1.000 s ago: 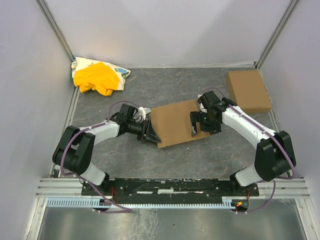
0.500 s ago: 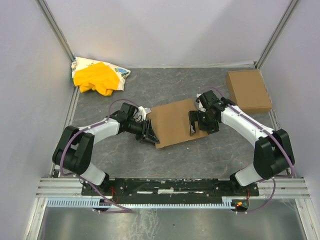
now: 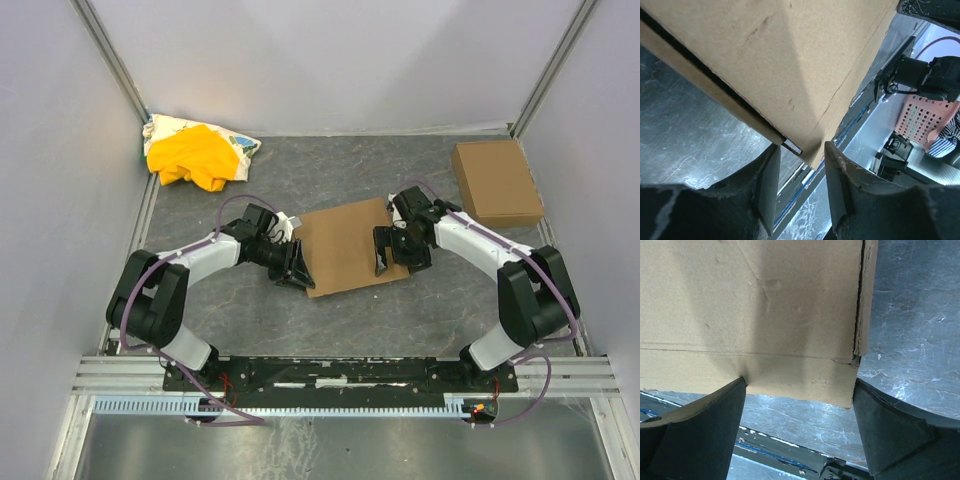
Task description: Fold the paper box
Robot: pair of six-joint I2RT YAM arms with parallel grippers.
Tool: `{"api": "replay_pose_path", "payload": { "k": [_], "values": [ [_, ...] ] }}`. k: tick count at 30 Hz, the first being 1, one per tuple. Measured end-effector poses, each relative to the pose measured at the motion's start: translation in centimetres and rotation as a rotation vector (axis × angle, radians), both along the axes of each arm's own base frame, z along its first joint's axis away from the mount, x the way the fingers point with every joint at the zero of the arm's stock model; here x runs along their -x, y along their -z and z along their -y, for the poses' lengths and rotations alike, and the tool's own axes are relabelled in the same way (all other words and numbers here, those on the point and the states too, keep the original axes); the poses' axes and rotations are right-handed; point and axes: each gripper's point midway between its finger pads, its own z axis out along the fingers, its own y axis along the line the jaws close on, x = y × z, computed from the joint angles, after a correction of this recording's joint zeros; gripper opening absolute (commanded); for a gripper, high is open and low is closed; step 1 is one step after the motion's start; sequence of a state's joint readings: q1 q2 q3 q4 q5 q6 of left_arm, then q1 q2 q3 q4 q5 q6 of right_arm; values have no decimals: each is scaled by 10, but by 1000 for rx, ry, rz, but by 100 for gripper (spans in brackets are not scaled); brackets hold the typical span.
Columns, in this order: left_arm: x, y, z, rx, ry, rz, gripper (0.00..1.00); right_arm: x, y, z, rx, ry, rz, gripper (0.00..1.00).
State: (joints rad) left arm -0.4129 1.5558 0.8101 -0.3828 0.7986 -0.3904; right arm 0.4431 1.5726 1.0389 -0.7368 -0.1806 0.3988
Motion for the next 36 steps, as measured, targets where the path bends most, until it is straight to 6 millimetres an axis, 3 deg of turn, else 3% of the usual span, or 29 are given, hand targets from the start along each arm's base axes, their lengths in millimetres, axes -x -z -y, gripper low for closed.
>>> {"api": "replay_pose_path", "payload": {
  "k": [16,27,36],
  "values": [
    [-12,28,-25,-217,-15,77,45,-4,13,2,25,3,10,91],
    [-18,35,-34,-291,-29,113,45,-3,14,7,44,8,19,91],
    [-34,11,-41,-305,-77,250,47,-16,-35,10,-2,29,213,91]
  ]
}}
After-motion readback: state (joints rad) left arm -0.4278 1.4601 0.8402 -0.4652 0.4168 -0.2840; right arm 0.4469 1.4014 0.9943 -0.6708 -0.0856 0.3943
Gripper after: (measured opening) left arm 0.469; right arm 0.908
